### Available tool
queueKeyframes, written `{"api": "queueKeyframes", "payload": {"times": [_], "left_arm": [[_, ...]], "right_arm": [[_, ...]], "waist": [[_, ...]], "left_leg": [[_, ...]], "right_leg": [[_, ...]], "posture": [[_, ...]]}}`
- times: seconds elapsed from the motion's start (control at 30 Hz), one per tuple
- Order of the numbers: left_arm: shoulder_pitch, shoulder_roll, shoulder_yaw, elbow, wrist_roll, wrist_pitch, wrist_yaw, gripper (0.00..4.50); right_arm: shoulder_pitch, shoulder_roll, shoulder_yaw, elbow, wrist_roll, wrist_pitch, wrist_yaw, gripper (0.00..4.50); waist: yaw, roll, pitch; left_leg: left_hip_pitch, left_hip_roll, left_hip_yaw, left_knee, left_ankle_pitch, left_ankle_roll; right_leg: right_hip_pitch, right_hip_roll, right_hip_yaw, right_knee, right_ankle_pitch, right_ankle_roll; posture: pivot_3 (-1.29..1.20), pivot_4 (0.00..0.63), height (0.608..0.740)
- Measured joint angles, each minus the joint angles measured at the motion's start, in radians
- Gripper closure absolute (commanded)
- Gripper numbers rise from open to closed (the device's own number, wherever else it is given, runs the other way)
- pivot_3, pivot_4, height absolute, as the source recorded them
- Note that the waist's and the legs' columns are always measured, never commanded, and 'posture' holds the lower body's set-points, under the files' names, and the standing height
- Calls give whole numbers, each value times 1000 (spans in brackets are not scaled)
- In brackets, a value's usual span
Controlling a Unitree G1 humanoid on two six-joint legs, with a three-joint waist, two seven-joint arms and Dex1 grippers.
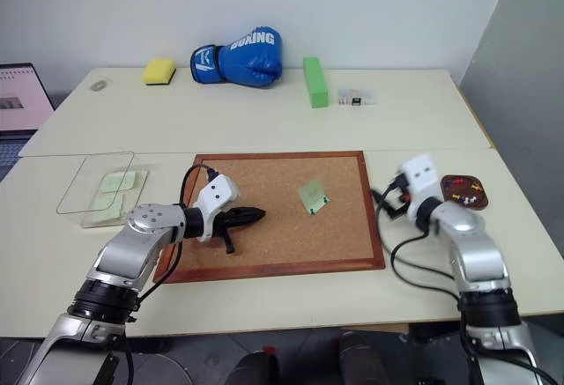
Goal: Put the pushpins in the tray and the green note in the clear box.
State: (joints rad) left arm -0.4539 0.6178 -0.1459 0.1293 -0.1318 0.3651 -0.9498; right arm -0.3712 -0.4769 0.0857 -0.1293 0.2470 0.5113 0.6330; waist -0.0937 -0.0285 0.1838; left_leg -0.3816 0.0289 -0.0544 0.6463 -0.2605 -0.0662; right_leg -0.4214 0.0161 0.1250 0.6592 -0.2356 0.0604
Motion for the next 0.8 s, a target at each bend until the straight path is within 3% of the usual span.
{"api": "queueKeyframes", "payload": {"times": [0.27,0.53,0.63,0.8], "left_arm": [[0,2,-1,0,0,2,3,4500],[1,2,-1,-7,-1,6,5,4500],[3,3,0,-8,-1,7,9,4500],[8,3,1,-18,-1,16,16,4500]], "right_arm": [[-73,125,130,25,-14,-17,33,62],[-127,196,130,181,-52,-96,-4,62],[-128,201,125,208,-60,-114,-5,505],[-128,203,108,222,-60,-128,-4,1613]], "waist": [[2,0,0],[5,0,0],[4,0,0],[4,0,0]], "left_leg": [[1,0,0,0,0,0],[0,0,-1,0,0,0],[0,0,-1,0,0,0],[0,0,-1,0,0,0]], "right_leg": [[0,0,-1,1,0,0],[0,0,-1,0,0,0],[0,0,-1,0,0,0],[0,0,-1,0,0,0]], "posture": [[0,150,740],[0,150,740],[0,150,740],[0,150,740]]}}
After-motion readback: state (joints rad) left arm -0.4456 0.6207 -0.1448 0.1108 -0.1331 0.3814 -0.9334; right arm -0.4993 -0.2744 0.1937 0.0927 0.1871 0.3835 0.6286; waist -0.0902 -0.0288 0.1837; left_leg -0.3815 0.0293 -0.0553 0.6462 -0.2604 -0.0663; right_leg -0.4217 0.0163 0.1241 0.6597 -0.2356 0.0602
